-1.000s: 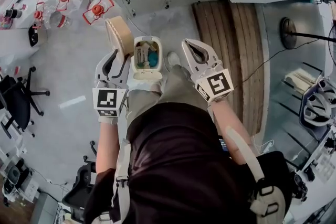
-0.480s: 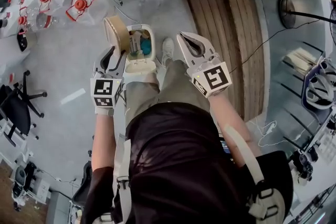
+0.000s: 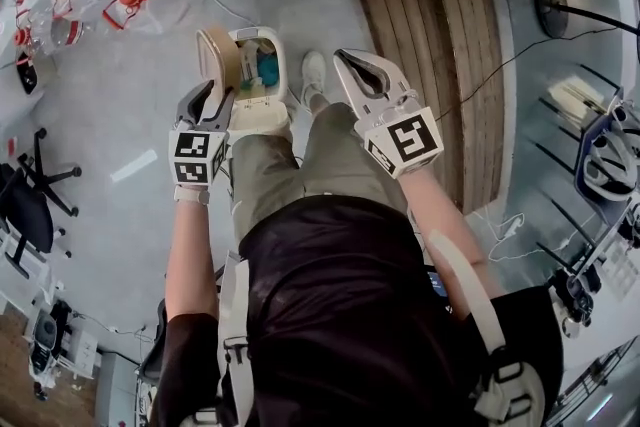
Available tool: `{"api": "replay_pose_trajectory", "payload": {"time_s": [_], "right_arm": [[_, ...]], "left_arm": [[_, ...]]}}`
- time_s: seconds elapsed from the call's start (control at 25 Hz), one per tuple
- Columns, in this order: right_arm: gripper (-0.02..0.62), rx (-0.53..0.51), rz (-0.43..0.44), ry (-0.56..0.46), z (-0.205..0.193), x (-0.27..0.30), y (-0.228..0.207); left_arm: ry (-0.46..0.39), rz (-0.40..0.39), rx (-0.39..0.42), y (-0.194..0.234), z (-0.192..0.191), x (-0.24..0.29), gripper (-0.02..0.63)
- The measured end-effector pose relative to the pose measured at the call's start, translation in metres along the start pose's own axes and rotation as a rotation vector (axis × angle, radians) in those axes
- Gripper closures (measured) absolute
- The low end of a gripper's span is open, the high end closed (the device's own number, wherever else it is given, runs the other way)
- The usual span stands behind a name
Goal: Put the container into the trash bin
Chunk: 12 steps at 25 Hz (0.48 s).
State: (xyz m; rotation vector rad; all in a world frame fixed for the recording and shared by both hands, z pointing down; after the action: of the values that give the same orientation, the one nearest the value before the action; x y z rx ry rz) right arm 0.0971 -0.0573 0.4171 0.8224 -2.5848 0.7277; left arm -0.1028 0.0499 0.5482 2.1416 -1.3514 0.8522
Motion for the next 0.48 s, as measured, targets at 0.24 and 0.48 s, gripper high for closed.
{"api": "replay_pose_trajectory", "payload": {"time_s": [0.24,0.48], "right_arm": [[0.58,0.006,0.012,0.028,-0.019,0.009,-0.005],[0.58,0.018,0.015,0.062,-0.04,0.021,-0.007]], "left_arm": [[0.055,-0.043,0.01,-0.003,-0.028,0.03,0.443],[0.108,-0.092,0.002,-0.004,-0.059,0.058,0.443]]}}
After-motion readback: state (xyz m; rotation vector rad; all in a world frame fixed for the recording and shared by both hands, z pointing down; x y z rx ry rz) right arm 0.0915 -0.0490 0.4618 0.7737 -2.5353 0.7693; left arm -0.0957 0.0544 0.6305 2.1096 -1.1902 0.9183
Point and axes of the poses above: the fingertips, and each gripper's own axes: x forward along the fingers, y to its left, z out of its top, the point moved 3 cm from there along -x, backward along the fingers, and after that the axes turned 13 degrees about x, right-handed, at the moved point
